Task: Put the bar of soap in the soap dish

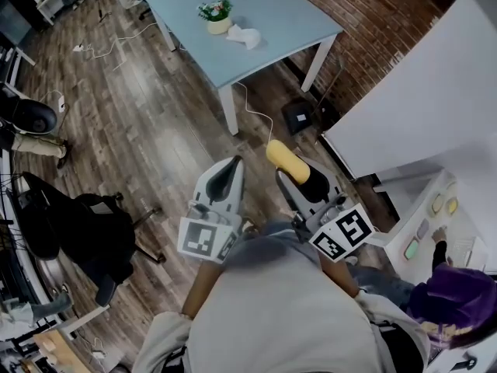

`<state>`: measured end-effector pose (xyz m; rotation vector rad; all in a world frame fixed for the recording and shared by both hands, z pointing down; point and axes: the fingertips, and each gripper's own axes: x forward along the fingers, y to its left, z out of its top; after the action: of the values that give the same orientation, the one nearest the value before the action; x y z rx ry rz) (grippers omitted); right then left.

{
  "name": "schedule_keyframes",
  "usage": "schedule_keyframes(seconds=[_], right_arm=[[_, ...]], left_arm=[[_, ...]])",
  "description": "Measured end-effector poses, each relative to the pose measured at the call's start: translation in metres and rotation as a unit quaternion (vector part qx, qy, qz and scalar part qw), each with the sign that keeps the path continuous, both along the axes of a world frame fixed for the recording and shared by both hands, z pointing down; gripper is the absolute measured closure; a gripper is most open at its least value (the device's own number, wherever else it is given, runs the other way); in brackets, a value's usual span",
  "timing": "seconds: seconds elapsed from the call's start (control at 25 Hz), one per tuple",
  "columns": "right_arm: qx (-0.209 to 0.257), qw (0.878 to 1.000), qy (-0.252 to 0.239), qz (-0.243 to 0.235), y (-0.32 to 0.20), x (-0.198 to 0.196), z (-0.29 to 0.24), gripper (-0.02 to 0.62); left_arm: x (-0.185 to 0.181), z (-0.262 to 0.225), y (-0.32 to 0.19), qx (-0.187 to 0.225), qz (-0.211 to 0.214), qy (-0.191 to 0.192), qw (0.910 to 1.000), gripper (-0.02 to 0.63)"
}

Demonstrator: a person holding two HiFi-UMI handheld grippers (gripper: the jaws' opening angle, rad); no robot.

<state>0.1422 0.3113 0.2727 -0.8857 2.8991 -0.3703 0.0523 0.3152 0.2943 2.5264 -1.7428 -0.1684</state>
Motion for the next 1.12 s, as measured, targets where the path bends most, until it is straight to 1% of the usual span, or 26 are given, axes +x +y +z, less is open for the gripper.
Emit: schedule_keyframes(seconds=[0.24, 0.44, 0.64, 0.92, 1.12], right_arm=[[-0.005, 1.0, 0.006, 0.0, -0.016, -0.016, 0.004, 0.436], [-0.004, 1.0, 0.006, -0.005, -0.041, -0.028, 0.004, 0.436], [-0.001, 1.0, 0.009, -0.007, -0.077, -0.037, 0.007, 0.436], [-0.001, 1.0, 0.007, -0.012, -0.141, -0.045, 0.005, 0.436], [-0.008, 1.0, 0.002, -0.021, -0.185, -0.049, 0.004, 0.436]], left_arm=[[-0.013, 0.002, -0.014, -0.003, 0.002, 0.006, 1.0, 0.608], [-0.024, 0.003, -0.039, 0.0, 0.001, 0.007, 1.0, 0.607], [-0.03, 0.011, -0.077, -0.007, 0.004, 0.008, 0.9999, 0.607], [-0.033, 0.008, -0.141, -0.004, 0.008, 0.008, 0.9999, 0.607], [-0.037, 0.01, -0.185, -0.012, 0.002, 0.005, 0.9999, 0.607]])
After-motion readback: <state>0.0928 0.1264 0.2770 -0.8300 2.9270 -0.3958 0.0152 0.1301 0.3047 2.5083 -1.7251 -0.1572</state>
